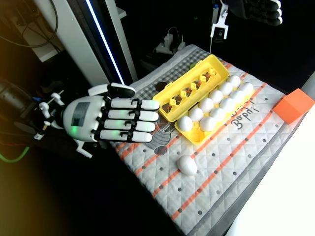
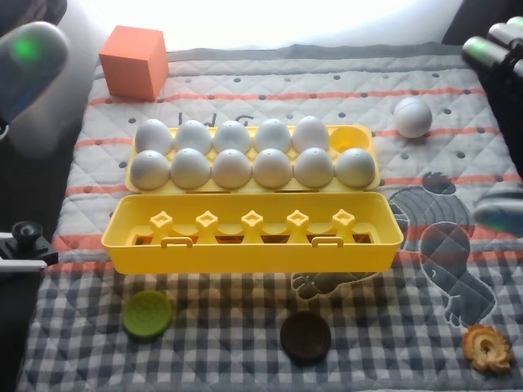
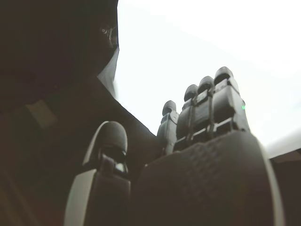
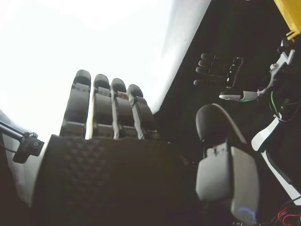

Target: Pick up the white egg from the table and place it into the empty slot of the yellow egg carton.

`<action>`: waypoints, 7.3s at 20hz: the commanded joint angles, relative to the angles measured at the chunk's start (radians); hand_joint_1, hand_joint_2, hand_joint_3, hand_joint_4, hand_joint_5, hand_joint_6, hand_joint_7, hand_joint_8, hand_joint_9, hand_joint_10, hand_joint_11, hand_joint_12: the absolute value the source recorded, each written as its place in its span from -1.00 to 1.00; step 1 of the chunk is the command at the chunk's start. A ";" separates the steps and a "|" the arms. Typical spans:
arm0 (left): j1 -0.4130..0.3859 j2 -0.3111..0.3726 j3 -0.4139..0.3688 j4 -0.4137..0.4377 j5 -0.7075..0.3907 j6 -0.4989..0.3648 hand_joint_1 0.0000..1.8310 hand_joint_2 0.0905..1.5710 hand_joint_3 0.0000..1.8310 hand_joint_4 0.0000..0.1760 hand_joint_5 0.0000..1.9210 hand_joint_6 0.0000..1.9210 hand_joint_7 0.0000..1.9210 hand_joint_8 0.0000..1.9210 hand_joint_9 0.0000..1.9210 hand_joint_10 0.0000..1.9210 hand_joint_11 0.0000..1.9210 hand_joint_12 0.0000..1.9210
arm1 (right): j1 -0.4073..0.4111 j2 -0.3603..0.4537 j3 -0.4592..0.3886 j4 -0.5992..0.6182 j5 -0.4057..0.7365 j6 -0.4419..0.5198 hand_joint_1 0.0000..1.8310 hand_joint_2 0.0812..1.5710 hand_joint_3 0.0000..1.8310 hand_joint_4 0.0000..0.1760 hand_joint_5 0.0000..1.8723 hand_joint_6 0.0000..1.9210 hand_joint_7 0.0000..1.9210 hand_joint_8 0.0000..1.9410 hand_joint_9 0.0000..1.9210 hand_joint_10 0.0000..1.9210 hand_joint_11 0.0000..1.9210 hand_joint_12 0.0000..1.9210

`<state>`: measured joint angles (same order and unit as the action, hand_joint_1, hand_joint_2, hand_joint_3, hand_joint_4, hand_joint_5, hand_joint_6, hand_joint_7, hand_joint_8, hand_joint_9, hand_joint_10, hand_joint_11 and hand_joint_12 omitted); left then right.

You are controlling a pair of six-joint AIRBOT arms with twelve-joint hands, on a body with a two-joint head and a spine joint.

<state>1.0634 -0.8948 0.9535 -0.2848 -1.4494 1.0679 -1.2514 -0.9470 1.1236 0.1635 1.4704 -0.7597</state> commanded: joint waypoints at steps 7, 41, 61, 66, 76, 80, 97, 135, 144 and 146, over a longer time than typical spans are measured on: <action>-0.011 -0.003 0.006 0.008 -0.120 -0.010 -1.00 0.11 -1.00 -0.04 -0.79 -0.99 -0.90 -1.00 -1.00 -1.00 -1.00 -1.00 | 0.012 -0.001 0.003 0.017 0.122 0.006 -0.82 0.11 -0.99 0.44 -0.88 -1.00 -0.93 -1.00 -0.98 -1.00 -0.99 -0.93; -0.022 0.001 0.014 0.028 -0.116 -0.033 -0.42 0.13 -1.00 0.26 -0.73 -1.00 -0.87 -1.00 -0.98 -1.00 -1.00 -1.00 | 0.226 -0.050 0.153 0.018 -0.085 0.010 0.10 0.02 -1.00 0.11 -0.59 -0.99 -0.57 -0.99 -0.60 -0.99 -0.62 -0.85; -0.022 0.000 0.014 0.036 -0.098 -0.033 -0.43 0.16 -1.00 0.08 -0.71 -1.00 -0.86 -1.00 -0.94 -0.99 -1.00 -1.00 | 0.404 -0.236 0.416 -0.093 -0.429 0.168 -0.06 0.05 -1.00 -1.00 -0.31 -1.00 -0.24 -1.00 -0.20 -0.99 -0.49 -0.08; -0.021 0.001 0.014 0.036 -0.098 -0.033 -0.45 0.13 -1.00 0.15 -0.71 -1.00 -0.84 -0.99 -0.94 -1.00 -1.00 -1.00 | 0.404 -0.271 0.484 -0.102 -0.481 0.242 -0.07 0.07 -1.00 -1.00 -0.27 -1.00 -0.18 -1.00 -0.17 -1.00 -0.49 -0.10; -0.020 0.002 0.012 0.036 -0.092 -0.034 -0.46 0.14 -1.00 0.37 -0.73 -1.00 -0.87 -1.00 -0.96 -1.00 -1.00 -1.00 | 0.412 -0.348 0.626 -0.153 -0.505 0.483 -0.17 0.04 -1.00 -1.00 -0.27 -1.00 -0.20 -1.00 -0.24 -1.00 -0.62 0.03; -0.020 0.001 0.012 0.035 -0.092 -0.034 -0.45 0.14 -1.00 0.13 -0.73 -1.00 -0.88 -1.00 -0.97 -1.00 -1.00 -1.00 | 0.412 -0.327 0.585 -0.185 -0.505 0.441 -0.12 0.04 -1.00 -1.00 -0.24 -1.00 -0.16 -1.00 -0.15 -0.98 -0.51 0.03; -0.010 0.007 0.006 0.032 -0.099 -0.034 -0.50 0.14 -1.00 -0.01 -0.74 -1.00 -0.88 -1.00 -0.97 -1.00 -1.00 -1.00 | 0.431 -0.253 0.510 -0.211 -0.599 0.272 -0.13 0.02 -1.00 -0.83 -0.28 -1.00 -0.21 -1.00 -0.23 -0.99 -0.63 0.00; -0.046 0.032 -0.006 0.057 -0.028 -0.032 -0.51 0.17 -1.00 0.40 -0.76 -1.00 -0.88 -1.00 -0.97 -1.00 -1.00 -1.00 | 0.373 -0.218 0.361 0.168 -0.536 0.010 -0.18 0.09 -1.00 -1.00 -0.16 -1.00 -0.14 -0.99 -0.15 -0.96 -0.76 0.44; -0.042 0.029 -0.006 0.052 -0.037 -0.032 -0.46 0.13 -1.00 0.10 -0.74 -1.00 -0.90 -1.00 -0.98 -1.00 -1.00 -1.00 | 0.375 -0.219 0.364 0.097 -0.543 0.025 -0.09 0.08 -1.00 -0.80 -0.10 -0.99 -0.14 -1.00 -0.18 -1.00 -0.73 0.32; -0.041 0.029 -0.006 0.051 -0.038 -0.032 -0.45 0.14 -1.00 0.13 -0.74 -0.99 -0.89 -0.99 -0.97 -1.00 -1.00 -1.00 | 0.377 -0.228 0.379 0.083 -0.544 0.049 -0.09 0.10 -1.00 -0.81 -0.11 -1.00 -0.13 -1.00 -0.15 -0.99 -0.70 0.28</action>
<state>1.0283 -0.8680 0.9482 -0.2363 -1.3602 1.0443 -0.8879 -1.1767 1.4990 0.2413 0.8101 -0.7158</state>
